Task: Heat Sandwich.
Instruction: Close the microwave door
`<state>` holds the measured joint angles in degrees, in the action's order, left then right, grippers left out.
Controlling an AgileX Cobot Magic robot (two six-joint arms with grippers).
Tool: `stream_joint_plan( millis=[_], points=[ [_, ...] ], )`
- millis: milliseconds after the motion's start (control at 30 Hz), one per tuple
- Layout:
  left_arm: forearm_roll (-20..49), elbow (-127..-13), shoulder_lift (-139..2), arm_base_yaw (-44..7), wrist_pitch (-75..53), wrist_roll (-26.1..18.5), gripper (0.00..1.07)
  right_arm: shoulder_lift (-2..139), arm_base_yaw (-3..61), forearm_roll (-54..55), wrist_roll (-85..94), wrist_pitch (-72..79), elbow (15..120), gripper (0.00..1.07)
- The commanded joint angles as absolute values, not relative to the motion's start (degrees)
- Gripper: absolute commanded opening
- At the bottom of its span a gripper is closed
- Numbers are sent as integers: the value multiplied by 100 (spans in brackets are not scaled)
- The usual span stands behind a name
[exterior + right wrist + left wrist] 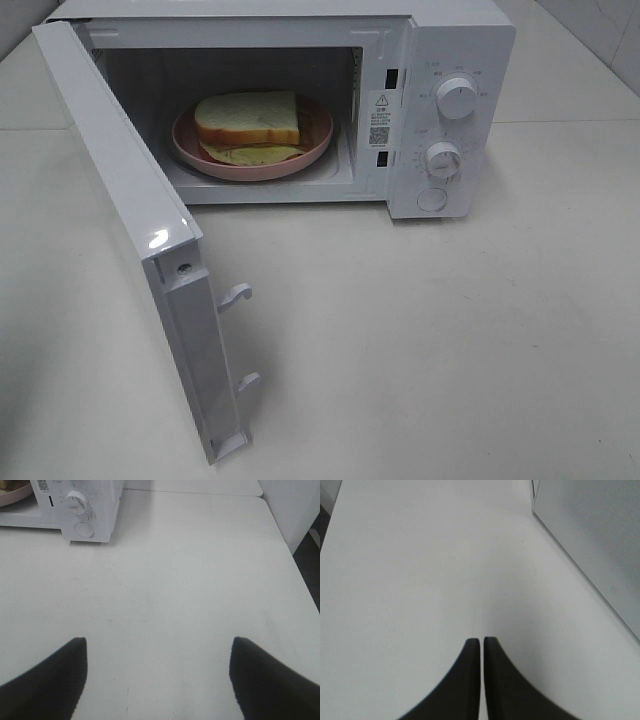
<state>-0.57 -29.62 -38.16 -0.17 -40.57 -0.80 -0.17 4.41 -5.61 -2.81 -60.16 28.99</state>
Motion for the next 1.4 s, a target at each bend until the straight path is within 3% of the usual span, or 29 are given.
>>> stream_joint_plan(
  millis=[33,433,667,967,1100,1400],
  points=[
    [-46,-2985,-4034,-11,-3358,-86,0,-166,395,-573,-298,-5953,2888,76],
    [-46,-2005,-5185,-17,682,-74,0,-166,395,-573,-298,-5953,2888,76],
    [-138,-1684,-6154,-17,2372,-63,0,-166,395,-573,-298,-5953,2888,76],
    [-1352,-1679,-7288,-17,4349,80,0,-166,395,-573,-298,-5953,2888,76],
    [-2080,-1702,-8062,-17,5500,791,0,-166,395,-573,-298,-5953,2888,76],
    [-3014,-2051,-8715,-17,5850,1329,0,-166,395,-573,-298,-5953,2888,76]
  ],
)
